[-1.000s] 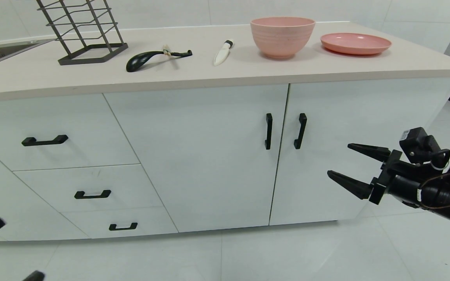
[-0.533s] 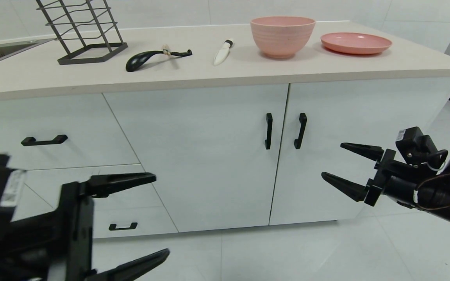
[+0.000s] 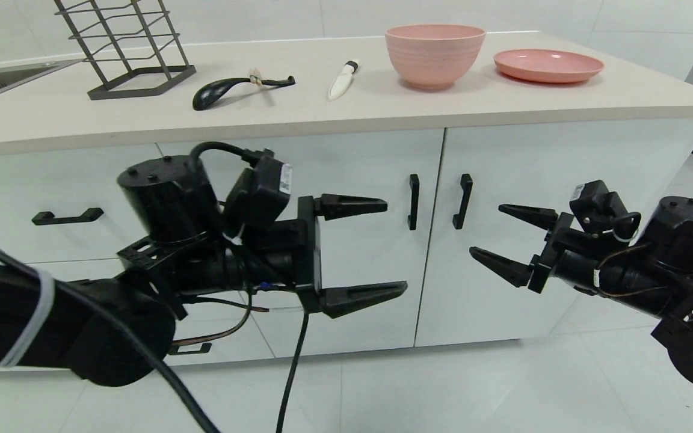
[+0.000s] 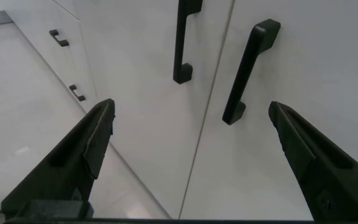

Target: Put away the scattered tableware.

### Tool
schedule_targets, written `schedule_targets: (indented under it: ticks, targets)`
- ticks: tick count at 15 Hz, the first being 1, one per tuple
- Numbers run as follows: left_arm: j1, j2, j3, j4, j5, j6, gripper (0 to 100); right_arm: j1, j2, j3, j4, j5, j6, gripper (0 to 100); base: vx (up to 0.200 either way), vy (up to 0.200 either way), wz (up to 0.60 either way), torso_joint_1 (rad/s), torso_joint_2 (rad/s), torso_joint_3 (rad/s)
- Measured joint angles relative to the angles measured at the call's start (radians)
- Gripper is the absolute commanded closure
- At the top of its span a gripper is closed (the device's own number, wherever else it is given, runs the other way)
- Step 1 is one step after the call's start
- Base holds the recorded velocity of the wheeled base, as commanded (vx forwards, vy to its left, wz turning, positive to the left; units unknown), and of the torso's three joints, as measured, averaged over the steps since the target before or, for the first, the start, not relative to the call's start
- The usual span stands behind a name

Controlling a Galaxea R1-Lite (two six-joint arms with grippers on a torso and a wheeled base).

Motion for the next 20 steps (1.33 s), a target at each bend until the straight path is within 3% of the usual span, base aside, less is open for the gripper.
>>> schedule_targets:
  ticks: [1,2,3,4,6,9,10,12,13,16,20]
  targets:
    - [-0.015,0.041,-0.053,0.0,0.002,-0.049,0,-0.001,0.013,-0.02,0.0,0.001,-0.001,0,0.0,0.0,0.0,0.0,0.0,0.0]
    - [-0.033,0.074,-0.1,0.005,0.017,-0.126,0,-0.001,0.027,-0.042,0.0,0.001,-0.001,0,0.0,0.0,0.0,0.0,0.0,0.0]
    - [-0.052,0.096,-0.133,0.018,0.048,-0.172,0,-0.001,0.039,-0.059,-0.001,0.006,-0.001,0,0.0,0.0,0.0,0.0,0.0,0.0]
    - [-0.068,0.113,-0.16,0.045,0.075,-0.189,0,-0.001,0.052,-0.069,-0.008,0.023,-0.001,0,0.0,0.0,0.0,0.0,0.0,0.0]
    - [-0.099,0.129,-0.223,0.14,0.13,-0.188,0,0.0,0.082,-0.093,-0.017,0.053,-0.002,0,0.0,0.0,0.0,0.0,0.0,0.0]
    - [-0.158,0.137,-0.333,0.251,0.233,-0.154,0,0.0,0.121,-0.154,-0.019,0.055,-0.002,0,0.0,0.0,0.0,0.0,0.0,0.0]
    - [-0.162,0.142,-0.362,0.302,0.24,-0.108,0,0.0,0.136,-0.173,-0.019,0.055,-0.002,0,0.0,0.0,0.0,0.0,0.0,0.0]
    - [-0.141,0.162,-0.406,0.403,0.242,0.081,0,0.002,0.164,-0.206,-0.02,0.056,-0.002,0,0.0,0.0,0.0,0.0,0.0,0.0]
    - [-0.13,0.172,-0.427,0.461,0.241,0.137,0,0.006,0.176,-0.227,-0.021,0.056,-0.002,0,0.0,0.0,0.0,0.0,0.0,0.0]
    - [-0.107,0.19,-0.494,0.487,0.237,0.154,0,0.021,0.207,-0.262,-0.021,0.061,-0.001,0,0.0,0.0,0.0,0.0,0.0,0.0]
    - [-0.061,0.206,-0.53,0.558,0.166,0.153,0,0.056,0.221,-0.283,-0.029,0.084,0.001,0,0.0,0.0,0.0,0.0,0.0,0.0]
